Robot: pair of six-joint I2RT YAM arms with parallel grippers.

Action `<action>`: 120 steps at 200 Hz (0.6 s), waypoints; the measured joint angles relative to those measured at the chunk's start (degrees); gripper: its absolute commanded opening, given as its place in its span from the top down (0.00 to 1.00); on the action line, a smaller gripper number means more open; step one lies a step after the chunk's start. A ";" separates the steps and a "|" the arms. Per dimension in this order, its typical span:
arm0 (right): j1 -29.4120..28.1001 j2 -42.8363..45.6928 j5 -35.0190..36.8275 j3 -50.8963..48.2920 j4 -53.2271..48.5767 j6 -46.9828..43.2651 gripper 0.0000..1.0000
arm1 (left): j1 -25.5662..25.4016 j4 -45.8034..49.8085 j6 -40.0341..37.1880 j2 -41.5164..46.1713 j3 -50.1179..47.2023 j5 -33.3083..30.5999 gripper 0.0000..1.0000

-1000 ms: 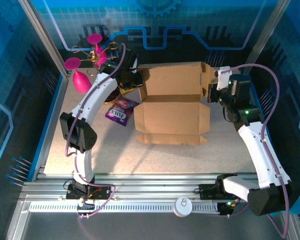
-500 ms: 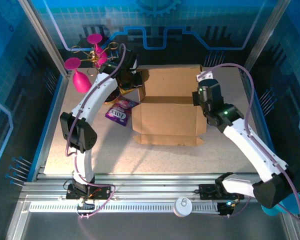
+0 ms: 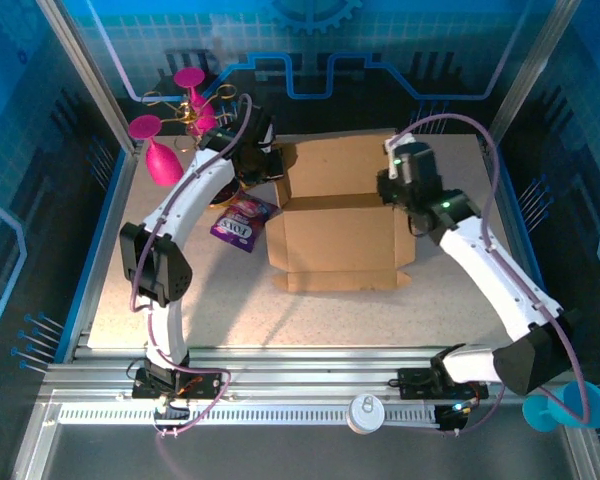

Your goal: Fold the paper box

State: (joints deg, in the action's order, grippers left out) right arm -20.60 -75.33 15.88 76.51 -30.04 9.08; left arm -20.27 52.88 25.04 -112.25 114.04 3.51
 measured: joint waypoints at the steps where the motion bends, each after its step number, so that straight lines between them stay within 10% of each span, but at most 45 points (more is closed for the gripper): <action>1: 0.74 0.13 -1.40 0.00 0.02 0.28 0.57 | 0.04 -0.07 -0.02 0.00 -0.04 0.11 1.00; 57: 16.46 3.87 -45.59 2.36 7.76 8.59 0.36 | 2.99 -3.65 -2.71 0.02 -0.37 7.34 1.00; 120: 29.79 7.21 -60.89 1.84 29.00 27.34 0.45 | 3.61 -5.29 -5.60 0.02 -0.35 11.39 1.00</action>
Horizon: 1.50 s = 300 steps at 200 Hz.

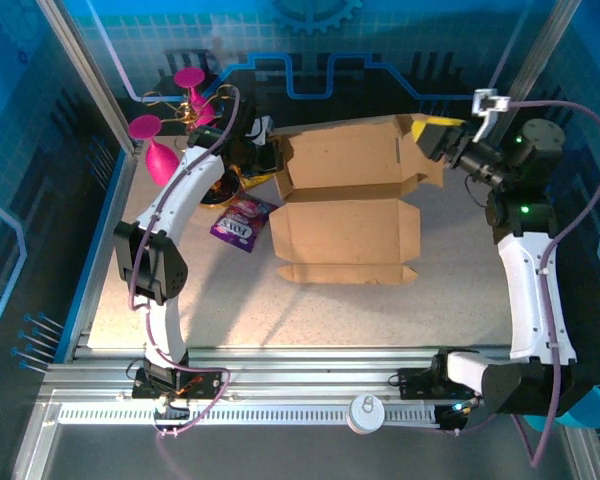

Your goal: Fold the paper box

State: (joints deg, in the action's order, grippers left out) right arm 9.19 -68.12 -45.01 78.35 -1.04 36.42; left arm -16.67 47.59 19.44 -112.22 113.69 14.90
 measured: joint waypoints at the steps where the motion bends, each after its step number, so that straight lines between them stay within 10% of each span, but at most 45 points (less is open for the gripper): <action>1: 0.26 -0.02 -0.04 -0.09 0.13 -0.04 0.46 | 0.00 0.00 0.00 0.00 0.00 0.02 1.00; 73: 13.90 -8.13 -1.64 -7.43 20.92 16.87 0.69 | 0.96 -0.28 -1.60 0.00 -0.04 2.27 1.00; 201: 6.64 -18.58 -20.61 -10.86 44.35 33.03 0.62 | 2.16 -1.64 -1.84 0.00 -0.22 5.99 1.00; 300: 0.85 -9.81 -17.46 -11.82 13.51 5.20 0.54 | 2.21 -1.64 -1.81 0.00 -0.50 5.81 1.00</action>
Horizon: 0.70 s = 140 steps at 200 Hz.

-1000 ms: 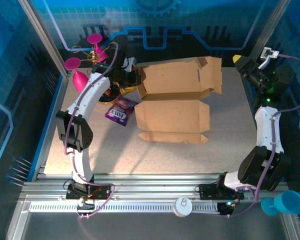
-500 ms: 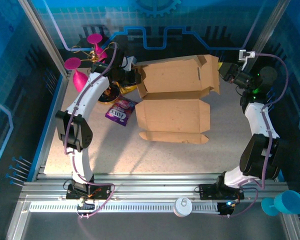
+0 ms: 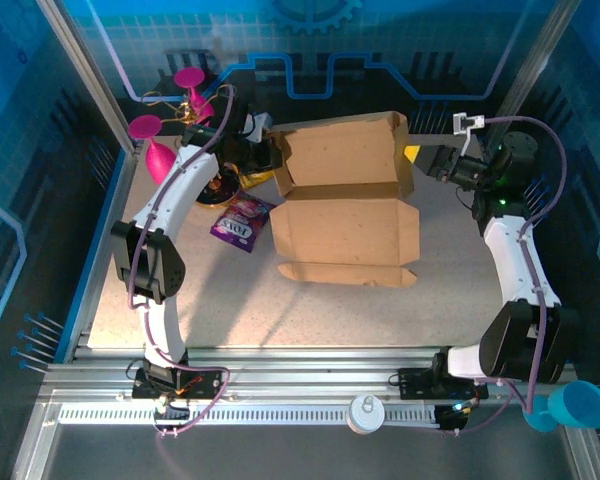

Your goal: Fold the paper box

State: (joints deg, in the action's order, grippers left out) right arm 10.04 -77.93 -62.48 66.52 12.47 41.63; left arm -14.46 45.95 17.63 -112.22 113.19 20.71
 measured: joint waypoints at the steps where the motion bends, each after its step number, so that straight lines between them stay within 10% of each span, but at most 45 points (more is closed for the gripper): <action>1: -0.02 0.02 0.04 0.02 -0.22 -0.20 0.54 | 0.00 0.00 0.00 0.00 0.00 0.00 1.00; 140: -11.91 2.34 31.58 13.40 -36.33 -33.20 0.47 | -0.22 0.11 -0.04 0.44 -0.87 -0.07 1.00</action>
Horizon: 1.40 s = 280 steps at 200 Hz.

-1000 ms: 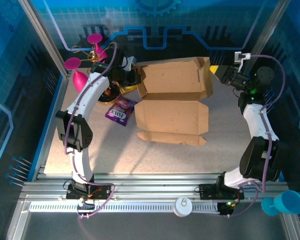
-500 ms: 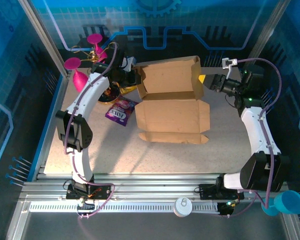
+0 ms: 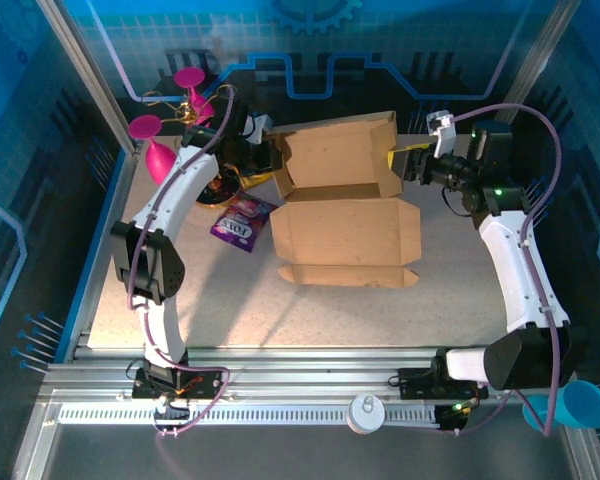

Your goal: Fold the paper box

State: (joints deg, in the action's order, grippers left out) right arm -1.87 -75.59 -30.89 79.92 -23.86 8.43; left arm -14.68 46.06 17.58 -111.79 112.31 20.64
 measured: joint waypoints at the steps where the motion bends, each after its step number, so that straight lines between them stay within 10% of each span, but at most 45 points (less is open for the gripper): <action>1: -0.15 -0.04 0.42 0.15 -0.28 -0.17 0.47 | -0.02 0.00 0.00 0.00 0.00 0.02 1.00; 87: -6.32 -4.92 19.58 6.03 -5.97 -7.02 0.51 | -0.48 0.11 -0.17 0.00 0.00 -0.44 1.00; 204: -14.38 -12.72 48.37 15.30 -11.78 -10.23 1.00 | -0.94 0.87 0.28 0.00 0.02 -2.75 1.00; 280: -17.07 -20.28 62.88 26.88 -23.82 -5.88 1.00 | -4.68 5.11 5.27 -0.09 2.89 -7.98 1.00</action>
State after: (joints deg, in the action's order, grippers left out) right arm -18.94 -95.88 31.99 106.80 -47.68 2.55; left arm -19.35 51.18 22.85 -111.87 115.20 12.67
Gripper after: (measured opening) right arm 0.078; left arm 0.079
